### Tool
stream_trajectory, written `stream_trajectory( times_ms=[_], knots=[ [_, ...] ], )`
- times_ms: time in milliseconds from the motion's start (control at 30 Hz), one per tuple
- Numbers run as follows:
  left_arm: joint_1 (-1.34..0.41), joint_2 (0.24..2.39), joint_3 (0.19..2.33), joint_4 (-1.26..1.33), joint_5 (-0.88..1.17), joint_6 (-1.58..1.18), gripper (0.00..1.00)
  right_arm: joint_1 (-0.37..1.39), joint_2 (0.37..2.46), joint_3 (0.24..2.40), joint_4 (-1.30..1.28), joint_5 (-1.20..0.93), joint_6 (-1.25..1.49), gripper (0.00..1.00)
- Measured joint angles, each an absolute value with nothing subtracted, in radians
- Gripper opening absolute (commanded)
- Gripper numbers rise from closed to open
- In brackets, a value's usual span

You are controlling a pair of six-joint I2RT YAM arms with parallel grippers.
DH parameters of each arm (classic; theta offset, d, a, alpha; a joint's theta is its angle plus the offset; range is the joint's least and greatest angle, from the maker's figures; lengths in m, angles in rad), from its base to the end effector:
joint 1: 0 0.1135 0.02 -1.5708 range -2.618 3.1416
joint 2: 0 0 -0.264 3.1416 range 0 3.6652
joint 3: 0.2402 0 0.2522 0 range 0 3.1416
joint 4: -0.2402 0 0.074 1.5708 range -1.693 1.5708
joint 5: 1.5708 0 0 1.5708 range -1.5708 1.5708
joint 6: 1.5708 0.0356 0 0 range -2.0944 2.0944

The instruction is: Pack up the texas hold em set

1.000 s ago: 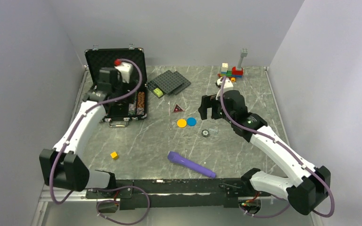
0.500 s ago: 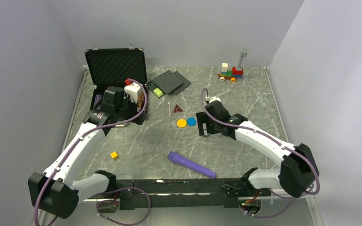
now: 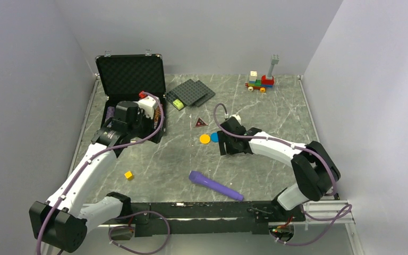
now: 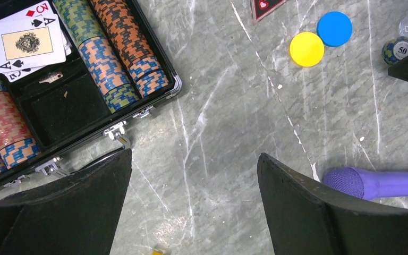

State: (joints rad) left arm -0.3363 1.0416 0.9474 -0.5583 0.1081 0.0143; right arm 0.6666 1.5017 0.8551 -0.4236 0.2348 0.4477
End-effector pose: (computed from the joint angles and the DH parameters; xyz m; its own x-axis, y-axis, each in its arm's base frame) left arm 0.2094 -0.0773 0.3117 -0.5672 0.2134 -0.7954 0.4172 0.9072 -0.0541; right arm 0.2296 0.1701 0.1819 -0.8439 -0.1282 -0.5210 -0.1645 0.9861 0.0238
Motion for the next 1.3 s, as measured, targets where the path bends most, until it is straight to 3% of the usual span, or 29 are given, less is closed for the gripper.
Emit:
stream_trajectory(
  times_ms=[733, 1133, 1300],
  knots=[
    [-0.336, 1.043, 0.944, -0.558, 0.108, 0.014, 0.91, 0.649, 1.583, 0.822, -0.328, 0.241, 0.465, 0.57],
    [-0.336, 1.046, 0.944, -0.558, 0.120, 0.014, 0.91, 0.647, 1.586, 0.818, -0.310, 0.236, 0.450, 0.32],
    [-0.336, 1.050, 0.944, -0.557, 0.172, 0.014, 0.92, 0.654, 1.586, 0.818, -0.301, 0.227, 0.410, 0.00]
  ],
)
